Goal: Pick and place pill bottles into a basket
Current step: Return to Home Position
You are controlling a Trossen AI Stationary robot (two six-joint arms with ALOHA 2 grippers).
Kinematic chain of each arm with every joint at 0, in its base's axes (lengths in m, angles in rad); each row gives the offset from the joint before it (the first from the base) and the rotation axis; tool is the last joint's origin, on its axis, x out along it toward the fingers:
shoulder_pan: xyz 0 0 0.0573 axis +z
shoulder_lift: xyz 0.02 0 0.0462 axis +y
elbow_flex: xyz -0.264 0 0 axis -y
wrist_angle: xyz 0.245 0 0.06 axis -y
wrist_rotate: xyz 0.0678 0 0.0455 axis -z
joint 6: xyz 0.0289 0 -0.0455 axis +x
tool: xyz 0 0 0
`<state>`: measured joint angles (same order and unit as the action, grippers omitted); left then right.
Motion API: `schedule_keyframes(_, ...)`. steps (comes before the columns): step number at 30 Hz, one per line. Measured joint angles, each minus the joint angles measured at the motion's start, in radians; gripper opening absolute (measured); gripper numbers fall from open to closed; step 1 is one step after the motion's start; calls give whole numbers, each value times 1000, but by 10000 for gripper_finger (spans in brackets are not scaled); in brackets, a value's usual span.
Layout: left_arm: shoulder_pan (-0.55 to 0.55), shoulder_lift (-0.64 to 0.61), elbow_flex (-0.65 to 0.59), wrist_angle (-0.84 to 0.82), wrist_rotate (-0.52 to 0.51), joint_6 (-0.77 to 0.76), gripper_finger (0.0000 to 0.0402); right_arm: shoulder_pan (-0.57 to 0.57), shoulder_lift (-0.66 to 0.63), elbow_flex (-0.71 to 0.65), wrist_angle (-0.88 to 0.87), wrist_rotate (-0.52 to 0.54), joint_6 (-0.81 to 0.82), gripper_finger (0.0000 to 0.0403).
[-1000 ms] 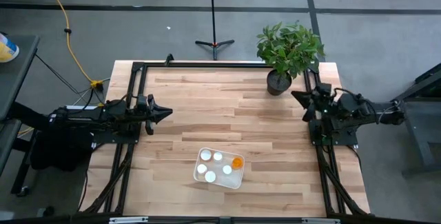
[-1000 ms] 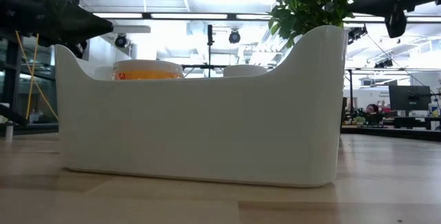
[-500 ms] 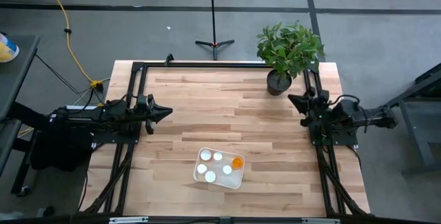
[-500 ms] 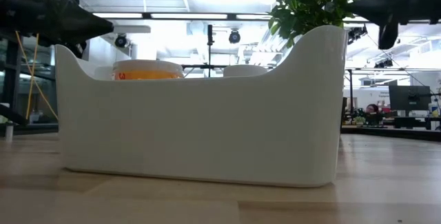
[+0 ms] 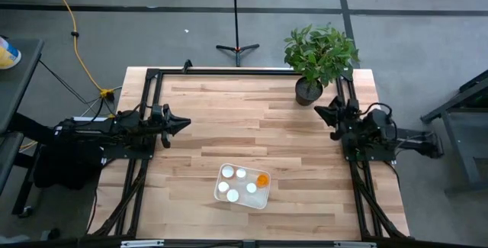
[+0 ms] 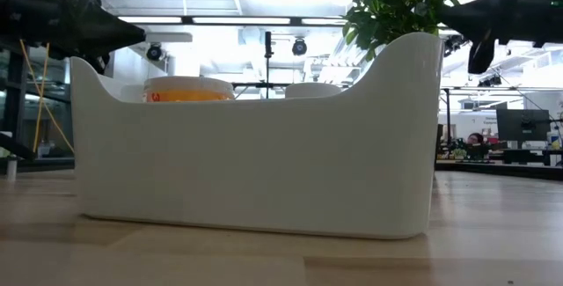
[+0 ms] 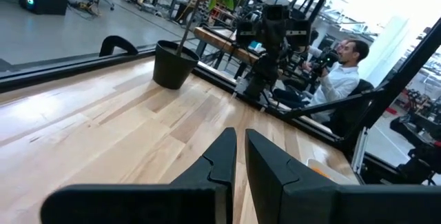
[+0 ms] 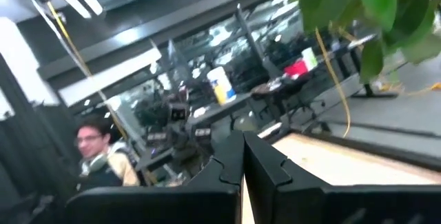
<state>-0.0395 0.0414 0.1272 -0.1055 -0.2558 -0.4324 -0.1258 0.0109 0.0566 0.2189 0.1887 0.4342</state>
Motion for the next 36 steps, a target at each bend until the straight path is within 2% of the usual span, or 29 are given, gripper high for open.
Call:
schedule_keyframes(5,0,0,-1,-14,-13,14,67,-52,0,0,-70,-117,49,0)
schedule_keyframes(16,0,3,-65,3,-58,23,67,-99,0,0,-105,-205,64,0)
schedule_keyframes(21,0,9,-66,5,-70,106,67,-117,0,0,-170,-272,59,0)
schedule_keyframes(30,0,25,-66,3,-70,337,67,-123,0,0,-291,-340,-113,0)
schedule_keyframes(36,0,63,-66,2,-66,347,67,-123,7,0,-313,-349,-183,0)
